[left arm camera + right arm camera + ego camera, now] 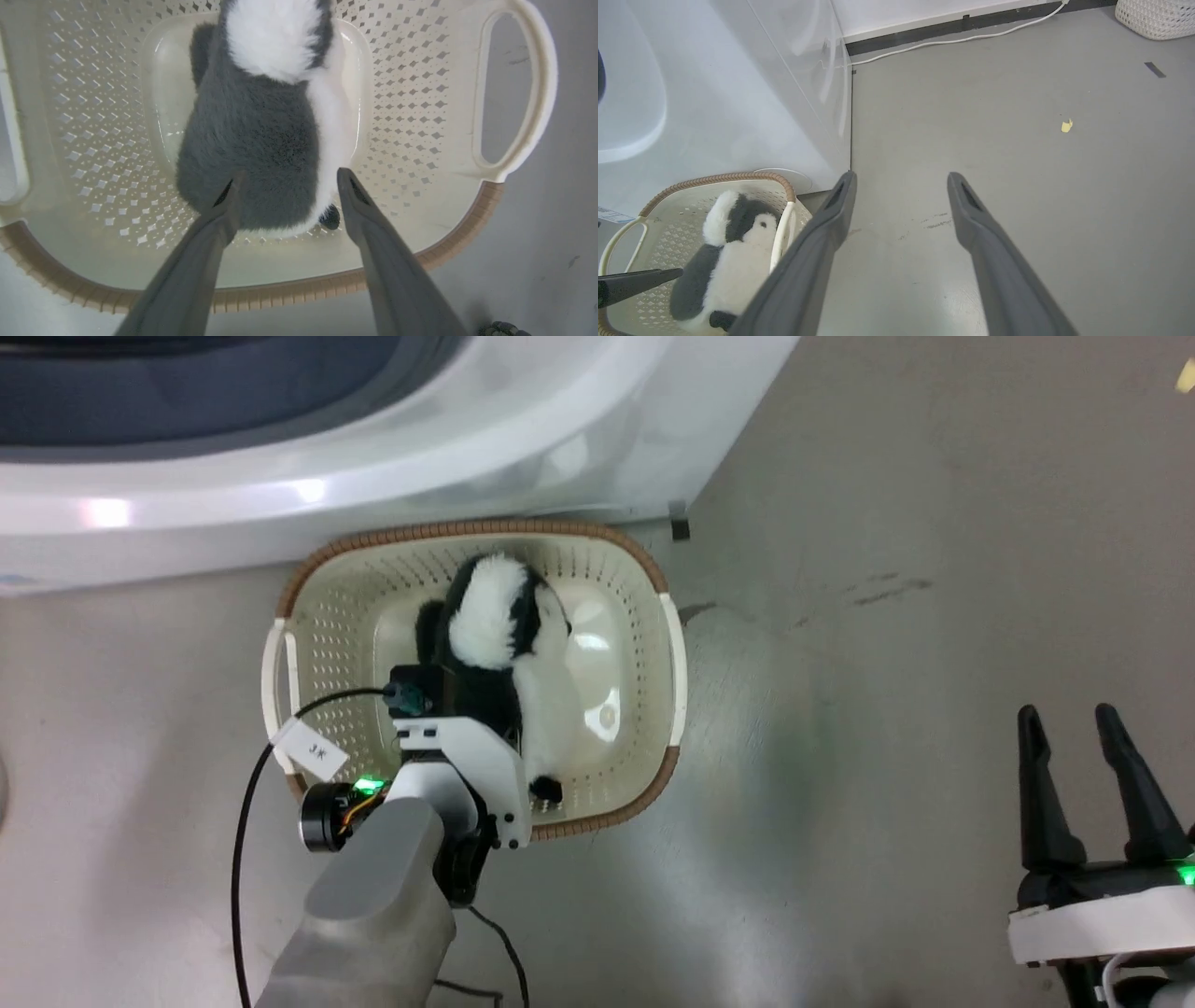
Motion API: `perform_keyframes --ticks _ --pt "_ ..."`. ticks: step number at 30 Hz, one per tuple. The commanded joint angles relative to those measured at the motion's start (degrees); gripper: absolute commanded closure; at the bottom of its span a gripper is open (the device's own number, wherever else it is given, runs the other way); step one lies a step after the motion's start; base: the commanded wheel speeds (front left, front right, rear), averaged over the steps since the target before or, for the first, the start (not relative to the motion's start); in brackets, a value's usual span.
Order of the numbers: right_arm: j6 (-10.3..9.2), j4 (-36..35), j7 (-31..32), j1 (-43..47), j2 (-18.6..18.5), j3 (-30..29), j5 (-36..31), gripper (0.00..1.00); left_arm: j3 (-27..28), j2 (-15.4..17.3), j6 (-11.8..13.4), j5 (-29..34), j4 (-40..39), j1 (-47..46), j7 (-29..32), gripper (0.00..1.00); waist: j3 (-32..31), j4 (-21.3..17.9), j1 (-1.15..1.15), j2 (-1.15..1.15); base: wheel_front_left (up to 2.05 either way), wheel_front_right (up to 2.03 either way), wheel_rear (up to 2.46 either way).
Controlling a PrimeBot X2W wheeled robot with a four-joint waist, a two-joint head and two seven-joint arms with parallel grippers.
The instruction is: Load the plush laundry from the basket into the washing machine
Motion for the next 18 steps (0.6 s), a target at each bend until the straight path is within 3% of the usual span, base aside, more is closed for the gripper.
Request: perform_keyframes --ticks 1,18 --pt "-0.04 -0.49 -0.45 -0.91 0.14 -0.36 0.42 0.00 -0.51 0.05 0.31 -0.75 1.14 -1.62 0.23 0.00 1.67 0.38 -0.01 0.00 0.00 0.00 0.00" --pt "-0.05 -4.41 -0.91 -0.75 0.06 -3.27 2.64 0.00 -6.76 -0.07 1.90 -8.55 11.01 -12.26 0.75 0.00 11.56 0.43 -0.01 0.00 0.00 0.00 0.00"
